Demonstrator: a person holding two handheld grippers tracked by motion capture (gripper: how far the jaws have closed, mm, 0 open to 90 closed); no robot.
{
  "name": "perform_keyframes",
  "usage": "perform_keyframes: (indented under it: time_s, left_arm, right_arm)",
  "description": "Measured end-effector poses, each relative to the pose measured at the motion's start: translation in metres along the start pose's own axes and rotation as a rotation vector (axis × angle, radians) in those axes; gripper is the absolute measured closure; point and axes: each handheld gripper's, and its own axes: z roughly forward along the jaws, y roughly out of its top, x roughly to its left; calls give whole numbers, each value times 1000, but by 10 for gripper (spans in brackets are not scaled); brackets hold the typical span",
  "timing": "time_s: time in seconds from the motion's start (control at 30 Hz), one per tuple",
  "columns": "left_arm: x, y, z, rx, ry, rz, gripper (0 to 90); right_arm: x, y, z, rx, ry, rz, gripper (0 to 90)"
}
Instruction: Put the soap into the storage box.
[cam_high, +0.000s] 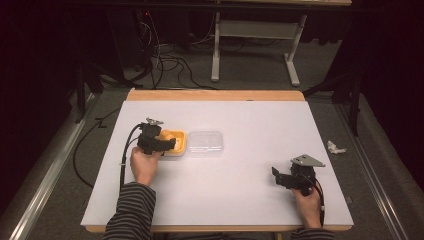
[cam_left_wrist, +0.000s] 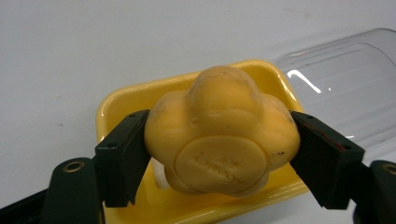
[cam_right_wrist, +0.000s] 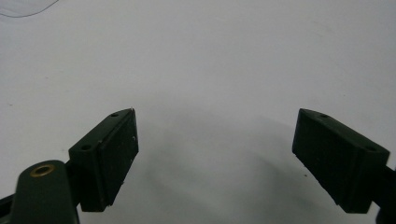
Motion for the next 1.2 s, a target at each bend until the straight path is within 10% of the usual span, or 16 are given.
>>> perform_keyframes:
  time_s: [1.2]
  left_arm:
    - [-3, -11, 23, -8, -8, -36, 249]
  right_arm:
    - [-1, 0, -1, -6, 2, 5, 149]
